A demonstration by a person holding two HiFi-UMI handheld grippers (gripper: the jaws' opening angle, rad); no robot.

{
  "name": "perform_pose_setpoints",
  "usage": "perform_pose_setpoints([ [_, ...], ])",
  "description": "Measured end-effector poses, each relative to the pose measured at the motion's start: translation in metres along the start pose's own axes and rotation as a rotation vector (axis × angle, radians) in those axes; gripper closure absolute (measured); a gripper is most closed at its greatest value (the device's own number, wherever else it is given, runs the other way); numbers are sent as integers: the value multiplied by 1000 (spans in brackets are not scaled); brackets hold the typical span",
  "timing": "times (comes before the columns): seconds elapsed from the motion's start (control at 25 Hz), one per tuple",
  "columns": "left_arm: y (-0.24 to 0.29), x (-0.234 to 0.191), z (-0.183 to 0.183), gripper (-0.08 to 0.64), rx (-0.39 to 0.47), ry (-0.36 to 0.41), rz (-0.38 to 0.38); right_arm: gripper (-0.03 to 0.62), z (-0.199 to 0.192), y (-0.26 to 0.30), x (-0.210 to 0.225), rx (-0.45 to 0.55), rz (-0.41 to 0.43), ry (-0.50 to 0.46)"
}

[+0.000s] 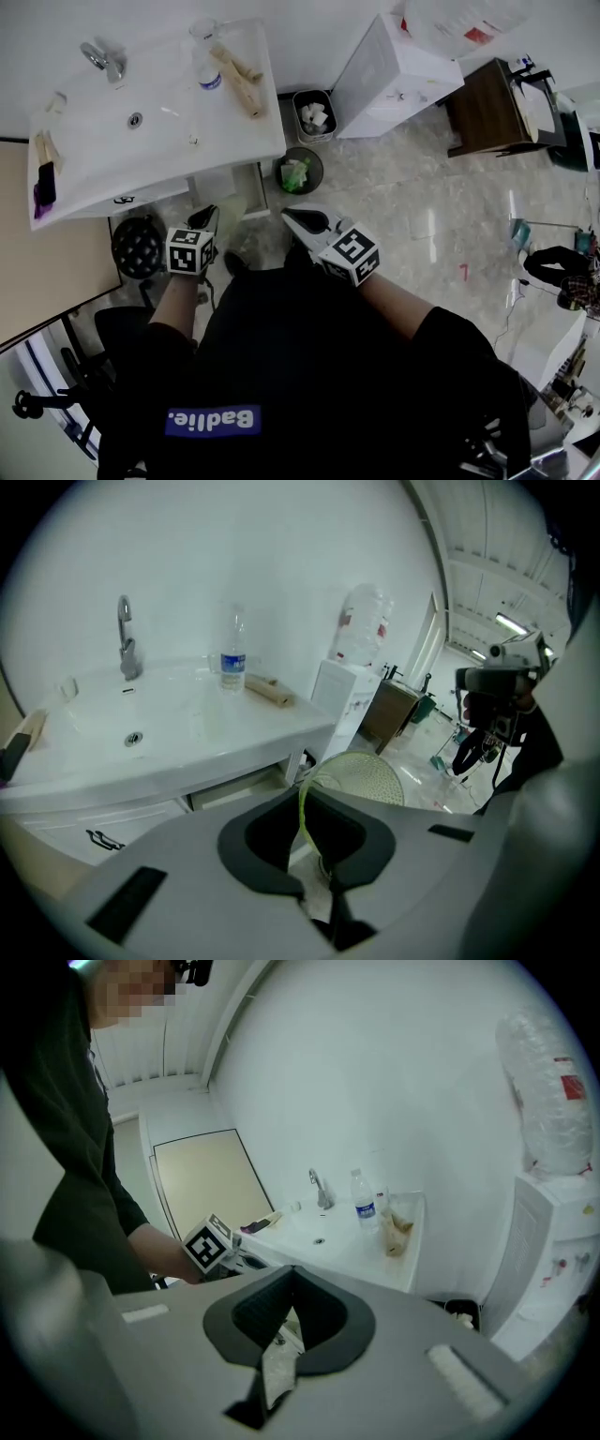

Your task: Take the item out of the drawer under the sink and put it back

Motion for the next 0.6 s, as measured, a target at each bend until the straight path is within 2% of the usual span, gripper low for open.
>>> perform_pose_setpoints([
  [0.28, -50, 21, 16, 537, 131, -29, -49, 591, 16, 9, -12, 17, 22, -42],
  [0.6, -95, 33, 27, 537, 241, -42, -66, 591, 33, 21, -22, 36, 42, -84],
])
Point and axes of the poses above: the fingertips, and each gripper's own axes: y forward along the fingers, x to its right, z out of its top, the point moved 9 cm from there along -y, backward along the fingers, and after that the axes turned 6 degrees about -x, right-handed, at the moved point
